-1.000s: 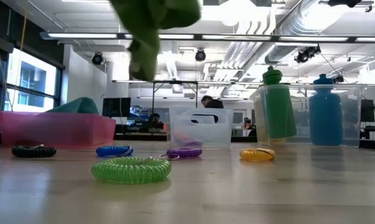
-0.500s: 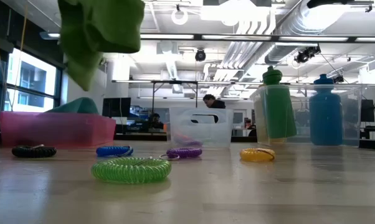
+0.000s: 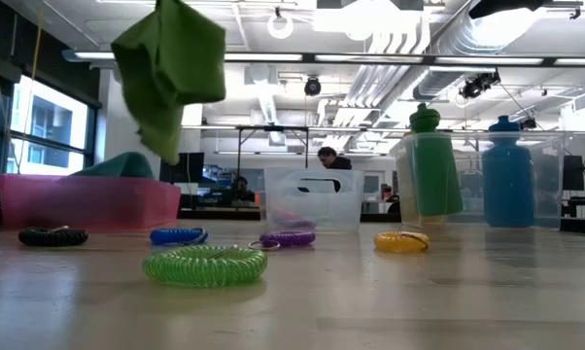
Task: Pick & Place Sports Items
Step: Put the green microfiber towel into the red bin
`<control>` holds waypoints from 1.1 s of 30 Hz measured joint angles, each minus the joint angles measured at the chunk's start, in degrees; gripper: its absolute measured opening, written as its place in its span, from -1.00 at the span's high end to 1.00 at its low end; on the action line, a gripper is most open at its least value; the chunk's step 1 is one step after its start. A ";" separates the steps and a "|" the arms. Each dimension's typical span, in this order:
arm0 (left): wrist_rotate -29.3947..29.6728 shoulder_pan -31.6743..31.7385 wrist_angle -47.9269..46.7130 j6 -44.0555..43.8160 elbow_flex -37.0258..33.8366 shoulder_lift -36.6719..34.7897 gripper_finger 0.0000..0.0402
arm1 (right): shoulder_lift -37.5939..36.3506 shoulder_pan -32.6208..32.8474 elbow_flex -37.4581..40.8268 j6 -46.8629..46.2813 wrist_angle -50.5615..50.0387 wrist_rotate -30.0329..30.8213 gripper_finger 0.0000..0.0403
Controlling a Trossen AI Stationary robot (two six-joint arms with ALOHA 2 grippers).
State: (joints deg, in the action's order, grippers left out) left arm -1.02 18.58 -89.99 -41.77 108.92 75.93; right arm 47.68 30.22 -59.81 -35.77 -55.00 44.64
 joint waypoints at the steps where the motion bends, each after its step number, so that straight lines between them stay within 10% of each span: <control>1: -1.45 0.91 0.01 0.30 -0.75 -0.04 1.00 | 0.00 0.00 0.00 0.00 0.00 -0.02 -0.46; 24: -3.03 21.68 0.01 13.84 -22.14 -0.55 1.00 | 0.02 0.00 0.00 0.00 -0.04 -1.75 -0.46; 33: 8.52 30.25 -0.03 19.42 -31.43 -0.67 1.00 | 0.02 0.00 0.00 -0.68 -0.07 -1.46 -0.46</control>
State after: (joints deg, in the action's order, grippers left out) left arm 7.50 48.82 -90.02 -22.35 77.49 75.26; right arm 47.70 30.22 -59.81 -36.45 -55.08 43.18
